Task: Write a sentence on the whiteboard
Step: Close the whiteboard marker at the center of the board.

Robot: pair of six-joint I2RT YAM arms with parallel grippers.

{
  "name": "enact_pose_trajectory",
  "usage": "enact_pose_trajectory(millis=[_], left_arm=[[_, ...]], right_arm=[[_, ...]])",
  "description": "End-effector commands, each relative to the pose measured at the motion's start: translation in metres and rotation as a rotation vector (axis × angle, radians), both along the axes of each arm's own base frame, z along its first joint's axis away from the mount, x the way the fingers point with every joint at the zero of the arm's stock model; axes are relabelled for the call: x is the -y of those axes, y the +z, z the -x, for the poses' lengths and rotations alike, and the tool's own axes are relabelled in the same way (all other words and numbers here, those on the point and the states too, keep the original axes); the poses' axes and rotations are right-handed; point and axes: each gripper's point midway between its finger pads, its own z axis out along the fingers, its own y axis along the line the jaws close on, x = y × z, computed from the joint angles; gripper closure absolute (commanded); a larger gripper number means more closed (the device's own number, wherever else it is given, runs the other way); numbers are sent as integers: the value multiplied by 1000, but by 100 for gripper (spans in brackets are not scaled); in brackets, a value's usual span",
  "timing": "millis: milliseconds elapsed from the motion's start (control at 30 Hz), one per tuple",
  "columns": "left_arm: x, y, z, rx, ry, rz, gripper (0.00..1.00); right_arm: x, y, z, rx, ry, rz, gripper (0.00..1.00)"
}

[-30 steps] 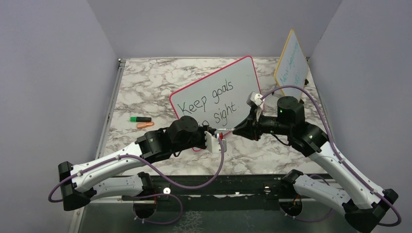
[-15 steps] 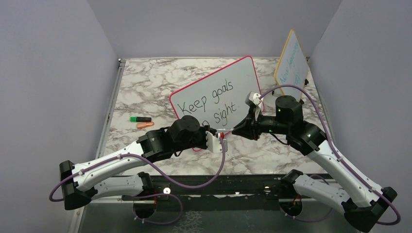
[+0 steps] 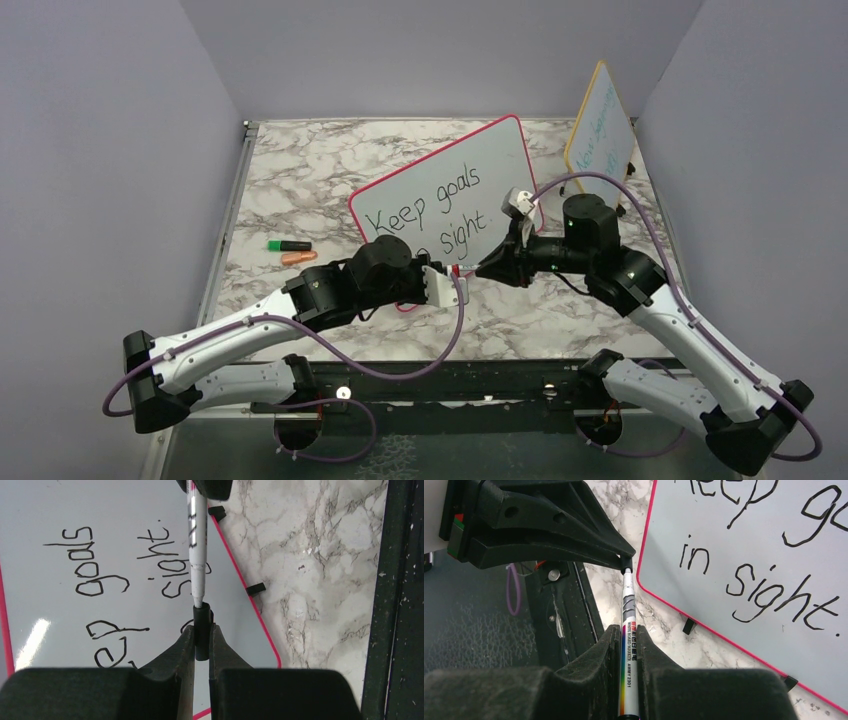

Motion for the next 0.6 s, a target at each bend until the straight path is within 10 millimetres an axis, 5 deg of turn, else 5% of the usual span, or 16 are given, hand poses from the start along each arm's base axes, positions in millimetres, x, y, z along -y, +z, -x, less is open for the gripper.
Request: enact_pose_trajectory(millis=[0, 200, 567], left_arm=[[23, 48, -2, 11, -18, 193, 100], [19, 47, -14, -3, 33, 198, 100], [33, 43, 2, -27, -108, 161, 100]], right_arm=[[-5, 3, 4, 8, 53, -14, 99], [-5, -1, 4, 1, 56, 1, 100], [-13, -13, 0, -59, 86, 36, 100]])
